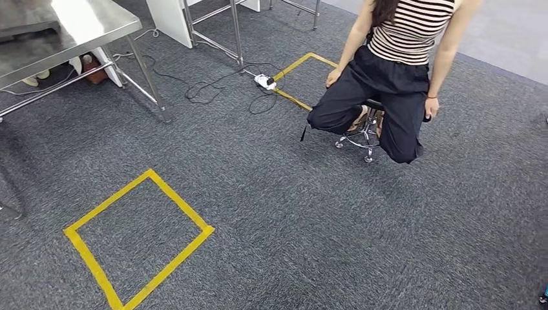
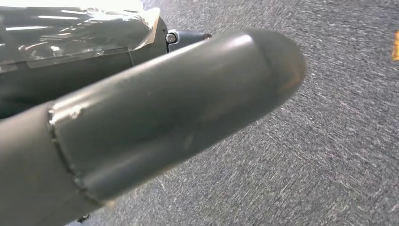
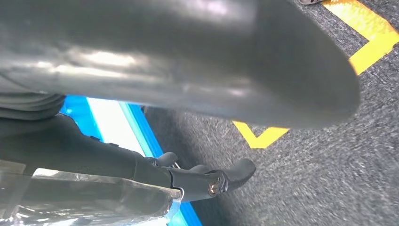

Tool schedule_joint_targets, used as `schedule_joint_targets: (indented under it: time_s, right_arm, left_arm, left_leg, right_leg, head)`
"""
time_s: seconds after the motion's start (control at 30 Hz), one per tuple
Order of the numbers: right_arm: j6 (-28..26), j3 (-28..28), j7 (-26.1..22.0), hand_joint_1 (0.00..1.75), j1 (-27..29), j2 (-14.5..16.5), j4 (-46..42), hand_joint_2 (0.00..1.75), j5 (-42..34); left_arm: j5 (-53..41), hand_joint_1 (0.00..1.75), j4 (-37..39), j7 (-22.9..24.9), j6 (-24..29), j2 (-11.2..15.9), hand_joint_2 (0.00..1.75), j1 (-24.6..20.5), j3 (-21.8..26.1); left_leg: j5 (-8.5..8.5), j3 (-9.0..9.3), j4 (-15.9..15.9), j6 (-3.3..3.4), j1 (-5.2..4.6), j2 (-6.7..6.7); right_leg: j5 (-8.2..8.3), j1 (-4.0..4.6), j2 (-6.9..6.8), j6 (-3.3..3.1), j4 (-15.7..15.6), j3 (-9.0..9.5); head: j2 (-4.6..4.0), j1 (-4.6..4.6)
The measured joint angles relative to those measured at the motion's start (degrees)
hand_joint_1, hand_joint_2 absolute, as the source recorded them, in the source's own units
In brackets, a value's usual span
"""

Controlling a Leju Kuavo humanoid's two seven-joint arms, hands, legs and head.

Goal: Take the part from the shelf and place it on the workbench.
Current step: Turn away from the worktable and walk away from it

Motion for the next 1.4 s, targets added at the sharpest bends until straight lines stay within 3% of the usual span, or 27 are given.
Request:
schedule_joint_targets:
  time_s: [0.03, 0.07, 0.1, 0.17, 0.23, 0.3, 0.37, 0.47, 0.53, 0.57, 0.6, 0.67, 0.73, 0.8, 0.83, 0.9, 0.97, 1.03, 1.07, 1.1, 1.17, 1.2, 1.27, 1.3, 1.33, 1.4]
  right_arm:
    - [0.0, 0.0, 0.0, 0.0, 0.1, 0.0, 0.0, 0.0, 0.0]
    - [0.0, 0.0, -0.1, 0.0, 0.2, 0.0, 0.0, 0.0, -0.1]
    - [-0.1, 0.0, -0.3, 0.0, 0.2, 0.0, 0.0, 0.0, -0.2]
    - [-0.2, 0.0, -0.6, 0.0, 0.1, 0.1, 0.0, 0.0, -0.2]
    - [-0.3, 0.0, -0.8, 0.0, -0.1, 0.2, 0.0, 0.0, 0.1]
    - [-0.4, 0.0, -1.0, 0.0, 0.0, 0.1, 0.0, 0.0, 0.2]
    - [-0.2, 0.0, -1.2, 0.0, 0.2, 0.1, 0.0, 0.0, 0.2]
    - [0.9, 0.0, -1.7, 0.0, -0.1, 0.0, 0.0, 0.0, -0.1]
    - [1.8, 0.0, -1.9, 0.0, -0.1, 0.0, 0.0, 0.0, -0.2]
    - [2.4, 0.0, -2.0, 0.0, 0.0, -0.1, 0.0, 0.0, -0.2]
    - [2.9, 0.0, -2.0, 0.0, 0.0, -0.2, 0.0, 0.0, -0.1]
    - [4.0, 0.0, -1.9, 0.0, -0.1, -0.3, 0.0, 0.0, 0.0]
    - [4.9, 0.0, -1.8, 0.0, -0.4, -0.4, 0.0, 0.0, -0.1]
    - [5.5, 0.0, -1.7, 0.0, -0.4, -0.5, 0.0, 0.0, -0.3]
    - [5.6, -0.1, -1.6, 0.0, -0.3, -0.6, 0.0, 0.0, -0.4]
    - [5.6, -0.1, -1.4, 0.0, -0.3, -0.7, 0.0, 0.0, -0.6]
    - [5.6, -0.2, -1.4, 0.0, -0.4, -0.7, 0.0, 0.0, -0.8]
    - [5.6, -0.2, -1.4, 0.0, -0.4, -0.7, 0.0, 0.0, -1.0]
    - [5.6, -0.2, -1.4, 0.0, -0.3, -0.7, 0.0, 0.0, -1.1]
    - [5.7, -0.3, -1.4, 0.0, -0.2, -0.8, 0.0, 0.0, -1.1]
    - [5.6, -0.5, -1.3, 0.0, -0.2, -0.7, 0.0, 0.0, -1.3]
    - [5.6, -0.5, -1.3, 0.0, -0.3, -0.7, 0.0, 0.0, -1.4]
    - [5.4, -0.8, -1.2, 0.0, -0.4, -0.6, 0.0, 0.0, -1.6]
    - [5.3, -0.9, -1.2, 0.0, -0.3, -0.6, 0.0, 0.0, -1.8]
    - [5.2, -1.1, -1.2, 0.0, -0.1, -0.6, 0.0, 0.0, -1.9]
    - [5.1, -1.5, -1.2, 0.0, 0.1, -0.6, 0.0, 0.0, -2.0]
  left_arm:
    - [-0.3, 0.0, 0.0, 0.0, 0.0, 0.0, 0.0, 0.0, 0.0]
    - [-1.0, 0.0, 0.0, 0.1, 0.0, 0.1, 0.0, 0.0, -0.1]
    - [-1.8, 0.0, 0.0, 0.2, 0.0, 0.1, 0.0, 0.0, -0.2]
    - [-3.1, 0.0, 0.0, 0.6, 0.0, 0.3, 0.0, 0.0, -0.5]
    - [-3.6, 0.0, 0.0, 1.0, 0.1, 0.3, 0.0, 0.0, -1.0]
    - [-3.9, 0.0, 0.0, 1.2, 0.1, 0.2, 0.0, 0.0, -1.3]
    - [-3.8, 0.0, 0.0, 1.2, 0.2, 0.1, 0.0, -0.1, -1.5]
    - [-3.3, 0.0, 0.0, 1.2, 0.4, -0.1, 0.0, 0.1, -1.6]
    - [-2.9, 0.0, 0.0, 1.2, 0.4, -0.1, 0.0, 0.1, -1.5]
    - [-2.6, 0.0, 0.0, 1.2, 0.4, -0.1, 0.0, 0.1, -1.5]
    - [-2.3, 0.0, 0.0, 1.2, 0.4, -0.2, 0.0, 0.1, -1.5]
    - [-1.8, 0.0, 0.0, 1.1, 0.0, -0.3, 0.0, 0.1, -1.5]
    - [-1.8, 0.0, 0.0, 0.9, -0.7, -0.3, 0.0, 0.0, -1.5]
    - [-1.9, 0.0, 0.0, 0.8, -1.1, -0.3, 0.0, -0.1, -1.5]
    - [-2.0, 0.0, 0.0, 0.7, -1.3, -0.3, 0.0, -0.1, -1.5]
    - [-2.2, 0.0, 0.0, 0.5, -1.5, -0.3, 0.0, -0.2, -1.5]
    - [-2.4, 0.0, 0.0, 0.3, -1.7, -0.3, 0.0, 0.0, -1.5]
    - [-2.5, 0.0, 0.0, 0.3, -1.8, -0.3, 0.0, 0.1, -1.5]
    - [-2.6, 0.0, 0.0, 0.3, -1.8, -0.3, 0.0, 0.1, -1.5]
    - [-2.7, 0.0, 0.0, 0.3, -1.8, -0.2, 0.0, 0.1, -1.5]
    - [-3.1, 0.0, 0.0, 0.2, -1.9, -0.1, 0.0, 0.1, -1.5]
    - [-3.2, 0.0, 0.0, 0.1, -2.1, -0.1, 0.0, 0.1, -1.5]
    - [-3.5, 0.0, 0.0, -0.1, -2.4, 0.0, 0.0, 0.1, -1.5]
    - [-3.6, 0.0, 0.0, -0.1, -2.5, 0.0, 0.0, 0.0, -1.5]
    - [-3.7, 0.0, 0.0, -0.2, -2.5, 0.0, 0.0, 0.0, -1.6]
    - [-3.8, 0.0, 0.0, -0.3, -2.5, 0.0, 0.0, -0.1, -1.5]
  left_leg:
    - [0.25, -0.59, 1.1, 0.04, 0.01, -0.12]
    - [1.69, -0.06, -0.2, 0.13, 0.03, -0.24]
    - [3.92, 1.48, -3.6, 0.27, 0.08, -0.71]
    - [7.24, 4.92, -11.2, 0.6, 0.29, -3.11]
    - [7.86, 6.12, -14.3, 0.94, 0.25, -4.51]
    - [8.15, 5.98, -14.6, 1.52, 0.1, -3.4]
    - [8.66, 5.97, -15.1, 2.39, 0.18, -2.1]
    - [8.92, 5.76, -15.3, 3.02, -0.09, 0.18]
    - [8.91, 5.66, -15.3, 3.04, -0.28, 1.7]
    - [8.89, 5.66, -15.3, 3.02, -0.29, 2.35]
    - [8.86, 5.72, -15.3, 2.97, -0.3, 2.97]
    - [8.67, 5.94, -15.2, 2.63, -0.54, 4.09]
    - [8.44, 6.14, -15.0, 1.99, -0.85, 5.03]
    - [8.33, 6.36, -15.1, 1.26, -0.75, 5.9]
    - [8.07, 6.38, -14.9, 0.84, -0.55, 5.6]
    - [5.95, 5.43, -12.3, 0.2, -0.22, 3.28]
    - [2.0, 2.38, -5.3, -0.01, -0.11, 0.69]
    - [-0.01, -0.64, 0.9, -0.01, -0.11, 0.01]
    - [0.67, -1.0, 1.3, 0.06, -0.1, -0.08]
    - [2.36, -0.29, -0.6, 0.19, -0.08, -0.23]
    - [6.56, 2.92, -7.9, 0.56, 0.03, -2.02]
    - [7.81, 4.33, -11.1, 0.69, 0.1, -3.06]
    - [8.37, 5.43, -14.0, 0.98, -0.02, -4.17]
    - [8.35, 5.46, -14.3, 1.19, -0.13, -3.65]
    - [8.55, 5.47, -14.5, 1.57, -0.16, -3.06]
    - [8.95, 5.55, -14.9, 2.35, -0.1, -1.8]
  right_leg:
    - [0.03, 0.06, 0.76, -0.03, 0.1, -0.07]
    - [0.03, 0.09, 1.54, -0.02, 0.3, -0.09]
    - [0.02, 0.09, 2.31, 0.0, 0.5, -0.1]
    - [-0.03, 0.24, 3.71, 0.18, 0.9, -0.35]
    - [0.11, 0.31, 4.88, 0.8, 1.2, -1.0]
    - [0.44, 0.09, 5.92, 1.65, 1.2, -1.71]
    - [-0.44, 0.07, 4.59, 1.95, 2.9, -3.01]
    - [-5.4, 0.08, 0.6, 1.49, 13.3, -8.1]
    - [-7.21, -0.08, -0.13, 1.79, 18.5, -10.31]
    - [-6.81, -0.16, -0.33, 2.21, 17.8, -9.7]
    - [-5.7, -0.25, -0.68, 2.7, 14.9, -7.92]
    - [-2.99, -0.25, -3.07, 3.26, 6.3, -2.92]
    - [-1.6, -0.04, -4.69, 2.79, 1.8, -0.39]
    - [-1.3, 0.17, -3.81, 1.95, 1.4, -0.64]
    - [-1.15, 0.11, -3.24, 1.58, 1.3, -0.68]
    - [-0.79, -0.11, -2.06, 0.82, 1.0, -0.51]
    - [-0.53, -0.08, -0.87, 0.35, 1.0, -0.51]
    - [-0.41, 0.15, 0.51, 0.16, 1.0, -0.56]
    - [-0.39, 0.22, 1.25, 0.14, 1.1, -0.52]
    - [-0.39, 0.24, 1.98, 0.14, 1.1, -0.41]
    - [-0.41, 0.34, 3.39, 0.2, 1.2, -0.25]
    - [-0.42, 0.44, 4.06, 0.31, 1.3, -0.36]
    - [-0.29, 0.48, 5.19, 0.78, 1.5, -0.93]
    - [-0.17, 0.36, 5.74, 1.14, 1.5, -1.35]
    - [-0.15, 0.22, 5.64, 1.42, 1.6, -1.67]
    - [-1.34, 0.17, 3.42, 1.61, 3.9, -3.1]
  head:
    - [0.0, 0.0]
    - [0.0, 0.0]
    - [0.0, 0.0]
    - [0.0, 0.03]
    - [0.0, 0.07]
    - [0.0, 0.06]
    - [0.0, 0.22]
    - [0.0, 0.66]
    - [0.0, 0.68]
    - [0.0, 0.75]
    - [0.0, 0.77]
    - [0.0, 0.87]
    - [0.0, 0.78]
    - [0.0, 0.69]
    - [0.0, 0.67]
    - [0.0, 0.47]
    - [0.0, 0.22]
    - [0.0, 0.18]
    - [0.0, 0.16]
    - [0.0, 0.16]
    - [0.0, 0.13]
    - [0.0, 0.15]
    - [0.0, 0.16]
    - [0.0, 0.17]
    - [0.0, 0.15]
    - [0.0, 0.37]
